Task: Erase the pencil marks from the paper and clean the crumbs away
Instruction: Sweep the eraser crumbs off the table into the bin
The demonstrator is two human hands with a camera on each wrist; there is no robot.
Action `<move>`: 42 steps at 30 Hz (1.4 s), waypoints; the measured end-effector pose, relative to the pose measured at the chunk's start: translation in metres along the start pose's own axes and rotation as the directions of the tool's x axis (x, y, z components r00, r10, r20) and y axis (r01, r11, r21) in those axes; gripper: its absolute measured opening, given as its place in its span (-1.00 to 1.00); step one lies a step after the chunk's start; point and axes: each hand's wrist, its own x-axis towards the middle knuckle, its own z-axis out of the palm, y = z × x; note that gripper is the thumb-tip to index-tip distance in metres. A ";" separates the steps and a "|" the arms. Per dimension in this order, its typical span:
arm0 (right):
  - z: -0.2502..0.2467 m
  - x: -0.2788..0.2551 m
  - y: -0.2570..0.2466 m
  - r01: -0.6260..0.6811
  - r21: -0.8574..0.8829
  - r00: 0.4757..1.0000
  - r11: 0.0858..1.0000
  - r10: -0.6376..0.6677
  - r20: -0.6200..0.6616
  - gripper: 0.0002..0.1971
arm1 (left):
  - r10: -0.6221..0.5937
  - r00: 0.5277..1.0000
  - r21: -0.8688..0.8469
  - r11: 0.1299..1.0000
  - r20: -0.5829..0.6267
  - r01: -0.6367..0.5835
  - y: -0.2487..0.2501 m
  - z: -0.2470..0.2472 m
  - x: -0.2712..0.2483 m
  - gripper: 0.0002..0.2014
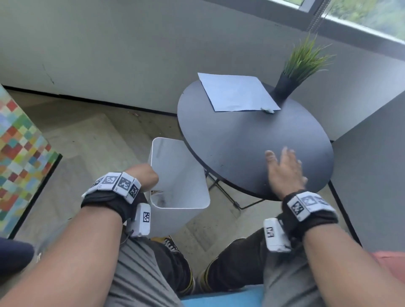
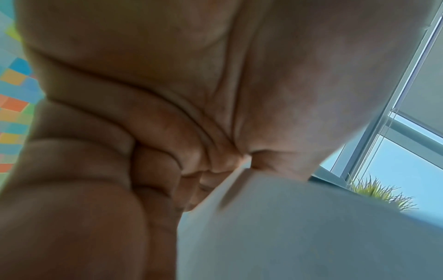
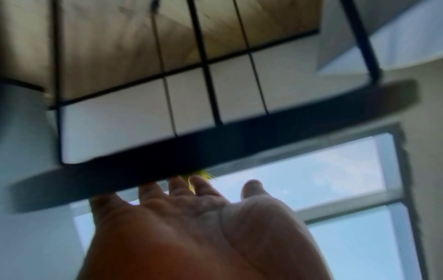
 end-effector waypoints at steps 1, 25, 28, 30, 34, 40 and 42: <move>0.002 0.003 0.007 -0.070 -0.075 0.997 0.995 0.073 0.028 -0.21 | 0.005 1.000 -0.025 1.000 -0.001 -0.005 -0.001 0.000 -0.001 -0.73; 0.064 -0.069 -0.056 0.302 -0.264 0.949 0.916 -0.262 0.177 -0.23 | -0.034 0.999 -0.212 0.977 -0.040 0.025 -0.007 -0.010 0.001 -0.86; 0.070 -0.091 -0.099 0.599 0.026 0.755 0.800 -0.575 0.316 -0.36 | -0.028 0.999 -0.228 0.974 -0.039 0.018 -0.007 -0.009 0.000 -0.78; 0.054 -0.085 -0.105 0.583 0.476 0.680 0.659 -0.716 0.158 -0.52 | -0.027 0.999 -0.241 0.970 -0.037 0.017 -0.007 -0.009 -0.001 -0.77; 0.022 -0.028 -0.045 0.377 0.271 0.926 0.886 -0.353 -0.135 -0.48 | -0.029 0.999 -0.234 0.972 -0.034 0.020 -0.007 -0.010 -0.004 -0.83; 0.045 -0.071 -0.046 0.508 -0.106 0.830 0.855 -0.453 0.325 -0.40 | 0.004 0.999 -0.239 0.971 -0.035 -0.012 -0.010 -0.009 -0.002 -0.81; 0.027 -0.080 -0.067 0.597 0.343 0.627 0.725 -0.688 0.365 -0.56 | 0.016 0.999 -0.231 0.973 -0.029 -0.022 -0.008 -0.008 -0.002 -0.78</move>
